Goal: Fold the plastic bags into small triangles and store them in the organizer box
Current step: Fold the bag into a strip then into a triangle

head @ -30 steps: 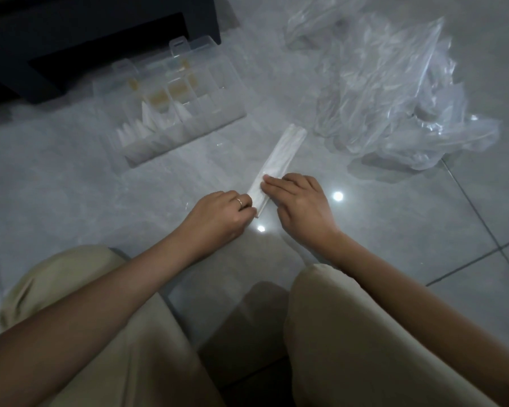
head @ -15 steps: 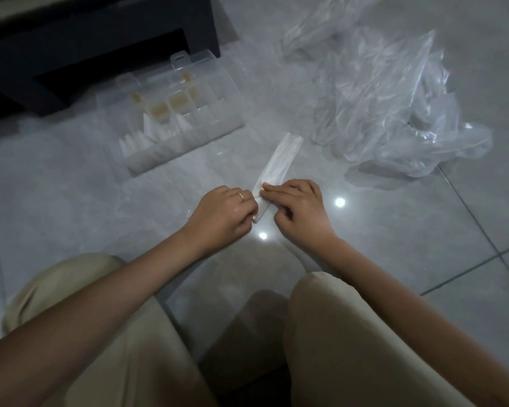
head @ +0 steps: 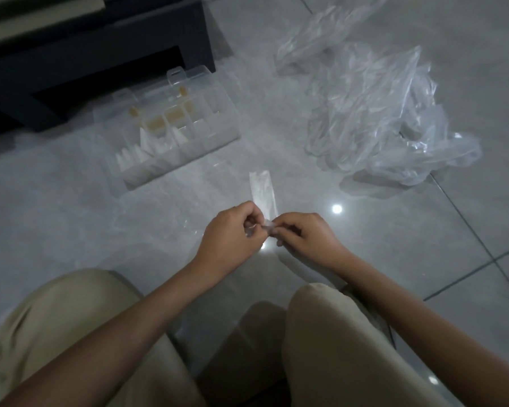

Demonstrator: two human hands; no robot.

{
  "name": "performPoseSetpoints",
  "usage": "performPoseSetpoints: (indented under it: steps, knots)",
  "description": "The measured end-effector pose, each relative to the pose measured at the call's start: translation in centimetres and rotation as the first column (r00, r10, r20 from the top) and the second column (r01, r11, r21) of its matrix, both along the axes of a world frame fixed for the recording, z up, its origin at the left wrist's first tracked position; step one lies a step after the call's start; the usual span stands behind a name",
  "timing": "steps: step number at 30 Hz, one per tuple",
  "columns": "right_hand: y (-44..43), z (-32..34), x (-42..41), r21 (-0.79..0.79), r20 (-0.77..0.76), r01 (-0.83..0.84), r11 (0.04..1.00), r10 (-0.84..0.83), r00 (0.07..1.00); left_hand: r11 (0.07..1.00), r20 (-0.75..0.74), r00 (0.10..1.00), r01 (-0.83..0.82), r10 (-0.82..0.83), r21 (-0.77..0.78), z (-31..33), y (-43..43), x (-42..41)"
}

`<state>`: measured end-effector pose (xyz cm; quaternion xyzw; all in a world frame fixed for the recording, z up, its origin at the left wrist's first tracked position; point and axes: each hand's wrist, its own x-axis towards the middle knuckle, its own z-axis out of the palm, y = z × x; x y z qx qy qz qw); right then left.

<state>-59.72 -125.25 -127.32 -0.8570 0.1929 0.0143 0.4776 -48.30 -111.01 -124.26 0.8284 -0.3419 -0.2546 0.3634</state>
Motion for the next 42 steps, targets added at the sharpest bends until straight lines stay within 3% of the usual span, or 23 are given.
performPoseSetpoints:
  steps: [2,4,9,12,15,19,22,28,33,36,42]
  knots:
    - [0.4,0.3,-0.7,0.150,-0.031,0.056,0.987,-0.052,0.998,1.000,-0.147,0.989,-0.012,0.010,-0.014,0.3,0.0,-0.3]
    - [0.6,0.5,-1.3,0.184,-0.034,0.073,0.980,-0.068,0.997,0.998,-0.257,0.966,-0.035,0.019,-0.057,0.8,0.0,-0.6]
    - [0.4,1.0,-2.0,0.201,-0.056,0.075,0.977,-0.065,0.996,0.991,-0.324,0.945,-0.088,0.051,-0.102,1.1,0.1,0.2]
    - [-0.2,1.0,-2.0,0.226,-0.081,0.083,0.971,-0.066,0.995,0.987,-0.119,0.983,-0.147,0.139,-0.062,-0.3,-0.2,1.9]
    - [-0.4,0.8,-2.0,0.257,-0.108,0.117,0.959,-0.092,0.990,0.995,0.120,0.993,-0.007,-0.005,0.102,-1.7,-1.2,3.9]
    - [-0.2,1.2,-1.7,0.215,-0.118,0.114,0.970,-0.090,0.989,0.973,0.163,0.979,0.088,-0.124,0.215,-2.2,-3.5,4.5]
    - [0.0,1.5,-1.6,0.090,-0.131,0.048,0.995,-0.035,0.991,0.949,0.219,0.948,0.168,-0.230,0.268,-2.5,-3.6,4.3]
    - [0.5,2.3,-1.3,-0.077,-0.154,-0.066,0.995,0.053,0.987,0.957,0.189,0.943,0.246,-0.273,0.151,-2.0,-2.3,3.6]
    - [0.8,2.8,-1.7,-0.151,-0.150,-0.114,0.982,0.091,0.984,0.980,0.084,0.985,0.140,-0.153,0.140,-1.8,-2.8,2.6]
    - [0.9,2.7,-1.9,-0.159,-0.155,-0.120,0.980,0.095,0.983,0.998,-0.106,0.994,0.002,0.005,0.070,-2.0,-3.5,2.3]
    - [0.1,3.1,-2.4,-0.085,-0.147,-0.034,0.996,0.021,0.989,0.983,-0.469,0.868,-0.182,0.161,0.001,-1.1,-3.2,3.0]
